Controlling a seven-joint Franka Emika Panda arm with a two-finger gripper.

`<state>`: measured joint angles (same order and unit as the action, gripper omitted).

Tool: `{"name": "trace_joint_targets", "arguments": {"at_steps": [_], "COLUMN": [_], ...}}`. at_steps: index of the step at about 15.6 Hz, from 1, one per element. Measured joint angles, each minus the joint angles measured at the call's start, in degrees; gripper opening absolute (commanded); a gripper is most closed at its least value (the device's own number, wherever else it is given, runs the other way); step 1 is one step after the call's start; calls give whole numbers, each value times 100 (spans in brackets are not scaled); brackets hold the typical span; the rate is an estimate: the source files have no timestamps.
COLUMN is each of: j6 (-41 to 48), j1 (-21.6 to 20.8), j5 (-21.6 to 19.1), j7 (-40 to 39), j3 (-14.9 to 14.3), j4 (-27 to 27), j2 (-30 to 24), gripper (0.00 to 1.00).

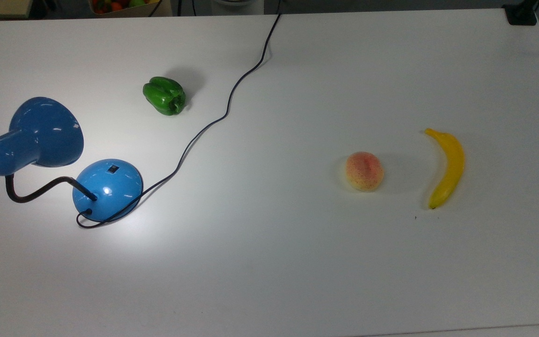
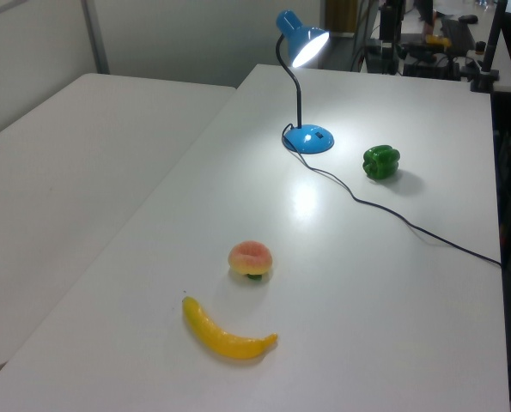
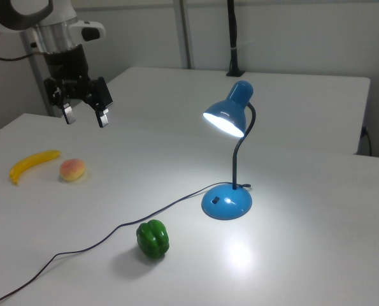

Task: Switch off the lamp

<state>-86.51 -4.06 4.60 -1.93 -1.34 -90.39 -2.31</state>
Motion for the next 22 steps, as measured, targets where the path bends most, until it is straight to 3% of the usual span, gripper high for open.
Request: {"name": "trace_joint_targets", "arguments": {"at_steps": [20,22], "j6": [0,0], "j1": [0,-1], "j5": [-1,-5], "j7": [-1,-1], "j3": [-8,-5], "j4": [-6,-9], "j2": [42,46], "gripper": [100,89]}}
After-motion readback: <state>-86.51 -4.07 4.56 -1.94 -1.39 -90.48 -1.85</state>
